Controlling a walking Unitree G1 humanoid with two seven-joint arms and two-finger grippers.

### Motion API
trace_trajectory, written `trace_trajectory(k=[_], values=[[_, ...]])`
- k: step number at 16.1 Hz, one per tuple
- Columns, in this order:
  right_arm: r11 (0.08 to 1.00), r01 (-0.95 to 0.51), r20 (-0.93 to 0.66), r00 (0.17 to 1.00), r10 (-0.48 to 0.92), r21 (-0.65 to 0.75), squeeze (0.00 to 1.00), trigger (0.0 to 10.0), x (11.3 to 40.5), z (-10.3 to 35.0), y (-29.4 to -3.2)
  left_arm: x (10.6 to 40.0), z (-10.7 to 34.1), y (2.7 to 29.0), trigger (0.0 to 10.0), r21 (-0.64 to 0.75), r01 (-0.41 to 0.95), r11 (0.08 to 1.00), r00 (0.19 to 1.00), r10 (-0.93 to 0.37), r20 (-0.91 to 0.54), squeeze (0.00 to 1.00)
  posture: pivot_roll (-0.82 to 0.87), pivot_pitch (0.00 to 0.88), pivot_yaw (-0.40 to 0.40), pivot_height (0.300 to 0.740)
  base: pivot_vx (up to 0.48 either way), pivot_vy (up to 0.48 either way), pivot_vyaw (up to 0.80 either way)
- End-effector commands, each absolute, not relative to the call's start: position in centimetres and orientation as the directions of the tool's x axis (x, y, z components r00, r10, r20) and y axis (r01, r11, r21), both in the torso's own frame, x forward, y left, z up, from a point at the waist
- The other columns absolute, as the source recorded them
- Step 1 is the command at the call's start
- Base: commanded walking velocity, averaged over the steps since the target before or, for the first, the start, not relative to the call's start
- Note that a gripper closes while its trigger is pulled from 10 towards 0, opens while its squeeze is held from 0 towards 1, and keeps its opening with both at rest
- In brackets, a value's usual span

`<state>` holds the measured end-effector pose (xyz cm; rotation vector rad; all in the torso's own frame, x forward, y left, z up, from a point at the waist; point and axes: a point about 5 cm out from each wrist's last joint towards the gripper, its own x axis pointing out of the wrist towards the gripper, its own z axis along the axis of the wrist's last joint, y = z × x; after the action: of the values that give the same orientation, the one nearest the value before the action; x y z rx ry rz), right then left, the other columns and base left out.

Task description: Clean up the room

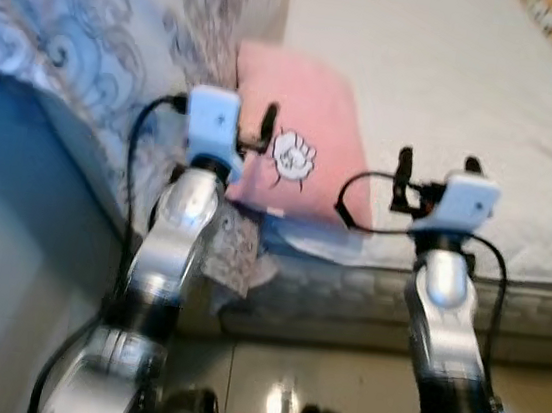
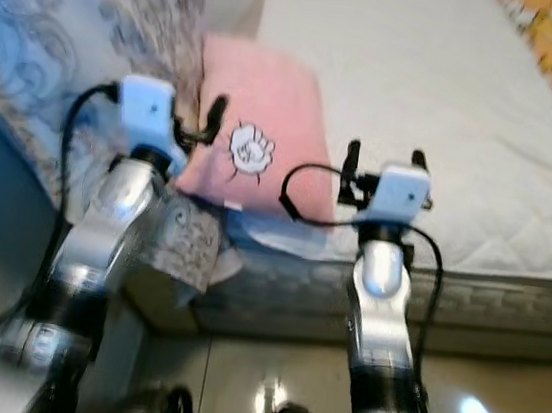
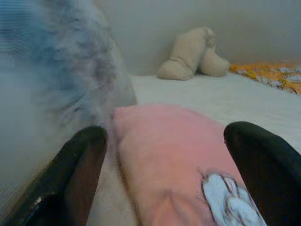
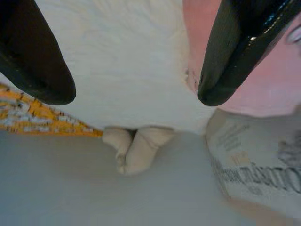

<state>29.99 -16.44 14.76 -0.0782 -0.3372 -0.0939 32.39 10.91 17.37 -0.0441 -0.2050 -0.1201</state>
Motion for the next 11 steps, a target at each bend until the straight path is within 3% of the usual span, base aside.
trace_trajectory(k=[1,2,4,6,9,11], values=[[0.991,0.099,0.297,0.952,-0.069,-0.086,0.00,10.0,28.5,14.4,-16.7,30.3,15.3,10.6,10.0,-0.055,0.138,0.989,0.985,-0.131,0.112,0.00,-0.09,0.000,0.045,0.740,0.000,0.000,0.00],[0.991,0.100,0.286,0.956,-0.071,-0.089,0.00,10.0,28.1,14.3,-16.8,29.9,15.2,10.5,10.0,-0.046,0.144,0.989,0.985,-0.138,0.107,0.00,-0.09,0.000,0.045,0.740,0.000,0.000,0.00],[0.989,0.126,0.261,0.960,-0.101,-0.081,0.00,10.0,28.3,13.9,-16.8,30.5,15.6,9.7,10.0,-0.053,0.160,0.986,0.981,-0.153,0.116,0.00,-0.10,0.000,0.047,0.740,0.000,-0.480,0.00],[0.996,0.062,0.266,0.963,-0.041,-0.070,0.00,10.0,29.7,14.4,-15.5,31.7,15.9,9.1,10.0,-0.011,0.182,0.983,0.977,-0.180,0.115,0.00,-0.11,0.000,0.057,0.740,0.000,-0.476,0.00],[1.000,0.030,0.177,0.984,-0.031,0.007,0.00,10.0,29.3,12.6,-15.9,31.9,13.2,11.3,10.0,-0.010,0.100,0.995,0.995,-0.100,0.021,0.00,-0.11,0.000,0.053,0.740,0.000,-0.467,0.00],[0.998,0.063,0.109,0.992,-0.066,0.029,0.00,10.0,28.3,11.0,-17.0,31.2,11.6,12.2,10.0,-0.024,0.077,0.997,0.996,-0.078,-0.045,0.11,-0.11,0.000,0.054,0.740,0.000,-0.459,0.00]])
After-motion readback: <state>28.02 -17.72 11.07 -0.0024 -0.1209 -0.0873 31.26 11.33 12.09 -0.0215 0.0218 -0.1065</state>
